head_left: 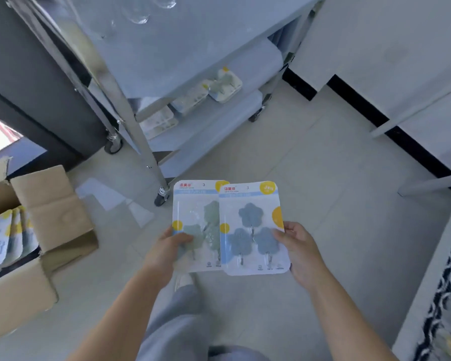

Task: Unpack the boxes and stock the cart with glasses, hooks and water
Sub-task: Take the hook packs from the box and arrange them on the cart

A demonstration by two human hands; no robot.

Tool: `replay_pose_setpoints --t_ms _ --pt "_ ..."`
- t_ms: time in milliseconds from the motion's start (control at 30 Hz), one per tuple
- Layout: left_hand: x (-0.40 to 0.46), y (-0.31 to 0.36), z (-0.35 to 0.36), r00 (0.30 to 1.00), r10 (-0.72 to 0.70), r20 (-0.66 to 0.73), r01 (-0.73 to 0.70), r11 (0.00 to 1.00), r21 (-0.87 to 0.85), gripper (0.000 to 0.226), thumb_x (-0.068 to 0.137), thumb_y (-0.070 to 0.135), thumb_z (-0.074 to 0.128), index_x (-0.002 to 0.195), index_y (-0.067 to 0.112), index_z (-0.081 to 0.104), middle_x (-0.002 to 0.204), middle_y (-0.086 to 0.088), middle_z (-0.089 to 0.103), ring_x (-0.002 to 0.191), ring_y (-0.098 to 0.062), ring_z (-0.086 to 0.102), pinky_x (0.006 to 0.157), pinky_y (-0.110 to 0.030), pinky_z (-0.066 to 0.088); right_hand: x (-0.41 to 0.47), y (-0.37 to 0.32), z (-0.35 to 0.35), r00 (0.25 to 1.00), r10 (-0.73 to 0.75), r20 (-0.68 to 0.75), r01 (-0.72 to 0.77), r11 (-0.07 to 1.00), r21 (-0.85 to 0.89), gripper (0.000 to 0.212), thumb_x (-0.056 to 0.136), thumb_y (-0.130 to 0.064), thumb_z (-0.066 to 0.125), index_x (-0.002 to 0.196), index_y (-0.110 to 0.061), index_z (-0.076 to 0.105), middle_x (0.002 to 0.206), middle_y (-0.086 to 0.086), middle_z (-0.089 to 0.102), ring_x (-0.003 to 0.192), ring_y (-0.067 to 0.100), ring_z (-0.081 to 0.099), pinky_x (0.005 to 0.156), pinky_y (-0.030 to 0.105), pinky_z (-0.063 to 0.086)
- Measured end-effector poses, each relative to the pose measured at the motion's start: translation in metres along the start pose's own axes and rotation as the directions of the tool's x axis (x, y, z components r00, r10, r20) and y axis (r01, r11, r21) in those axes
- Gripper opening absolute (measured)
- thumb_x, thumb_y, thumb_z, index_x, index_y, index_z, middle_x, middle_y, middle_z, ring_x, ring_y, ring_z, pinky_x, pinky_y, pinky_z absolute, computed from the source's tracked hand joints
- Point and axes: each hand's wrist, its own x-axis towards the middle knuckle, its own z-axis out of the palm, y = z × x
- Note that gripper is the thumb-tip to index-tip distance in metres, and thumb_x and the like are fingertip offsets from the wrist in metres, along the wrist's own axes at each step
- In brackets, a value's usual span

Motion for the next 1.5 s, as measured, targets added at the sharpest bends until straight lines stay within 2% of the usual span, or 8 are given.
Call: replay_pose_setpoints --t_ms 167,267,400,633,1000,1167,1333,1500 --pt "0.022 0.027 0.076 0.997 0.065 -0.031 -0.064 0.998 0.015 0.025 0.084 -0.009 0.053 0.082 0.014 0.063 0.070 -0.005 0.067 0.056 -0.017 0.063 0.053 -0.026 0.051 0.048 -0.043 -0.041 0.994 -0.021 0.105 0.019 1.000 0.020 0.038 0.084 0.001 0.058 0.110 -0.026 0.060 0.092 -0.001 0.072 0.084 0.018 0.067 0.074 0.032 0.050" --pt "0.037 0.040 0.121 0.995 0.076 -0.065 -0.079 0.996 -0.043 0.023 0.085 -0.008 0.053 0.087 0.013 0.063 0.076 -0.007 0.067 0.065 -0.022 0.061 0.057 -0.029 0.050 0.085 -0.069 -0.063 0.976 -0.008 0.218 0.007 1.000 0.002 0.054 0.086 0.011 0.047 0.111 -0.035 0.060 0.096 -0.006 0.071 0.085 0.013 0.067 0.064 0.027 0.052" --pt "0.057 0.050 0.181 0.988 0.094 -0.122 -0.112 0.983 -0.148 0.024 0.084 -0.010 0.051 0.086 0.012 0.061 0.080 -0.010 0.065 0.070 -0.026 0.060 0.069 -0.036 0.049 0.137 -0.118 -0.095 0.917 0.034 0.398 0.008 0.995 -0.102 0.053 0.077 -0.002 0.059 0.116 -0.038 0.057 0.107 -0.010 0.068 0.089 0.013 0.067 0.068 0.029 0.053" --pt "0.106 0.083 0.233 0.974 0.088 -0.211 -0.139 0.960 -0.241 0.038 0.079 -0.016 0.037 0.083 0.015 0.060 0.076 -0.007 0.063 0.067 -0.023 0.057 0.059 -0.028 0.048 0.231 -0.188 -0.096 0.934 0.066 0.351 0.010 0.977 -0.211 0.031 0.089 0.001 0.055 0.114 -0.016 0.048 0.103 -0.001 0.066 0.080 0.016 0.064 0.063 0.030 0.051" --pt "0.241 0.155 0.286 0.950 0.216 -0.225 -0.287 0.885 -0.366 0.034 0.089 -0.011 0.042 0.106 0.013 0.059 0.097 -0.007 0.067 0.082 -0.021 0.065 0.063 -0.023 0.056 0.407 -0.258 -0.037 0.901 0.032 0.434 0.046 0.985 -0.168 0.022 0.091 0.001 0.052 0.106 -0.014 0.056 0.100 0.004 0.066 0.077 0.013 0.065 0.056 0.021 0.054" --pt "0.293 0.179 0.307 0.865 0.358 -0.352 -0.473 0.817 -0.331 0.026 0.092 -0.004 0.047 0.101 0.015 0.062 0.090 0.000 0.069 0.072 -0.009 0.067 0.063 -0.021 0.055 0.474 -0.282 -0.015 0.848 -0.076 0.524 0.145 0.985 -0.091 0.023 0.091 0.003 0.050 0.099 -0.016 0.060 0.097 0.002 0.067 0.072 0.008 0.068 0.057 0.021 0.055" --pt "0.336 0.195 0.312 0.712 0.458 -0.533 -0.657 0.702 -0.275 0.023 0.093 0.000 0.049 0.110 0.007 0.063 0.094 -0.005 0.068 0.081 -0.015 0.063 0.066 -0.020 0.056 0.520 -0.298 0.018 0.762 -0.173 0.624 0.201 0.979 0.025 0.021 0.091 0.003 0.049 0.096 -0.015 0.059 0.095 0.005 0.065 0.066 0.007 0.068 0.052 0.019 0.052" --pt "0.360 0.201 0.307 0.570 0.517 -0.638 -0.765 0.618 -0.182 0.017 0.094 0.002 0.051 0.095 0.014 0.063 0.086 -0.001 0.067 0.070 -0.010 0.064 0.063 -0.022 0.056 0.548 -0.303 0.049 0.655 -0.271 0.706 0.205 0.962 0.179 0.019 0.091 0.005 0.048 0.097 -0.009 0.060 0.080 0.001 0.071 0.066 0.009 0.068 0.052 0.019 0.053"
